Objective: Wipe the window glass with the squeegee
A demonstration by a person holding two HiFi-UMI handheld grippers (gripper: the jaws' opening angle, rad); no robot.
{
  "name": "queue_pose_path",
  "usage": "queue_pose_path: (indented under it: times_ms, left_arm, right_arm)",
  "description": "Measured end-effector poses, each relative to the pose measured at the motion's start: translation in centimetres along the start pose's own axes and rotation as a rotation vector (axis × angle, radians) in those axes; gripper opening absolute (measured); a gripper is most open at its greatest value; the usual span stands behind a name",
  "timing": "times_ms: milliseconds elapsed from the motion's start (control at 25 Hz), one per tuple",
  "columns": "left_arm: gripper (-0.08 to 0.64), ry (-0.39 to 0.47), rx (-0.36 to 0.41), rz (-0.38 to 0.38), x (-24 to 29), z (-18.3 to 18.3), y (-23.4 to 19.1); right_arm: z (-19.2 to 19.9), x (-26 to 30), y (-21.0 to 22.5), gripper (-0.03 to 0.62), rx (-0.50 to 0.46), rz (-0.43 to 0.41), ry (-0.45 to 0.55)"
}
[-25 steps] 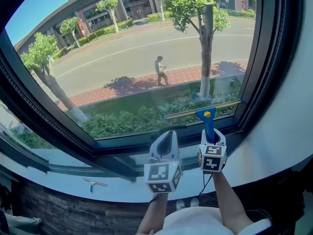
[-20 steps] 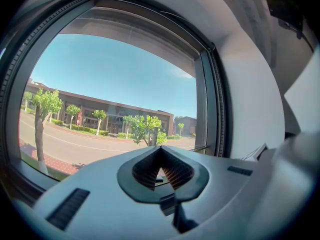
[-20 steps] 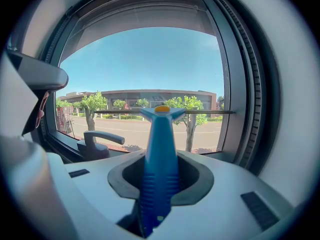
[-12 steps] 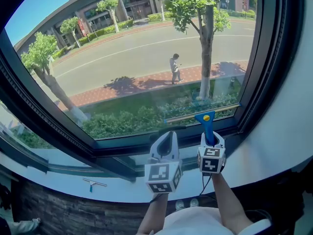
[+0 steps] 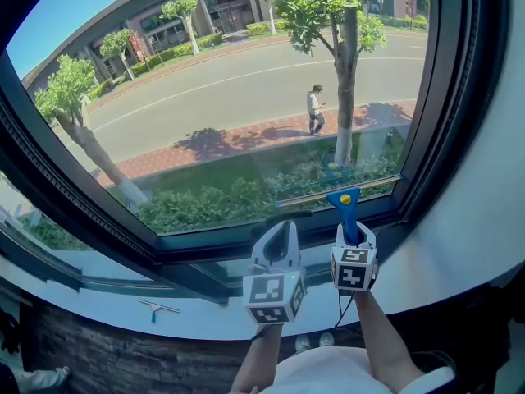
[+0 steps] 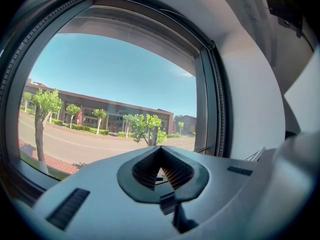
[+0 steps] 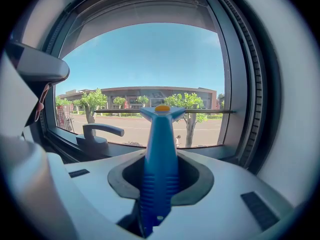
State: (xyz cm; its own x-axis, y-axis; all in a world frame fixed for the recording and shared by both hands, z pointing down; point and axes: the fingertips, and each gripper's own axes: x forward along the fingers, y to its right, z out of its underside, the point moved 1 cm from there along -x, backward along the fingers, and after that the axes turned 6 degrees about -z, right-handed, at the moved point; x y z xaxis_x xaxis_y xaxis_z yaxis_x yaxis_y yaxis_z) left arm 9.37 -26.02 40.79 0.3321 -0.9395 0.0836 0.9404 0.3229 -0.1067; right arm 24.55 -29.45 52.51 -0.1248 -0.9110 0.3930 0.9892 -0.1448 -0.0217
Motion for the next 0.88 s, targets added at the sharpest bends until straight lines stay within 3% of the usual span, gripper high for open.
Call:
queue_pose_path:
  times_ms: [880]
  left_arm:
    - [-0.006,-0.008,-0.003,-0.006,0.2,0.3,-0.4]
  right_arm:
    - [2.5,0.8,0.0,0.109,0.029,-0.007,-0.069]
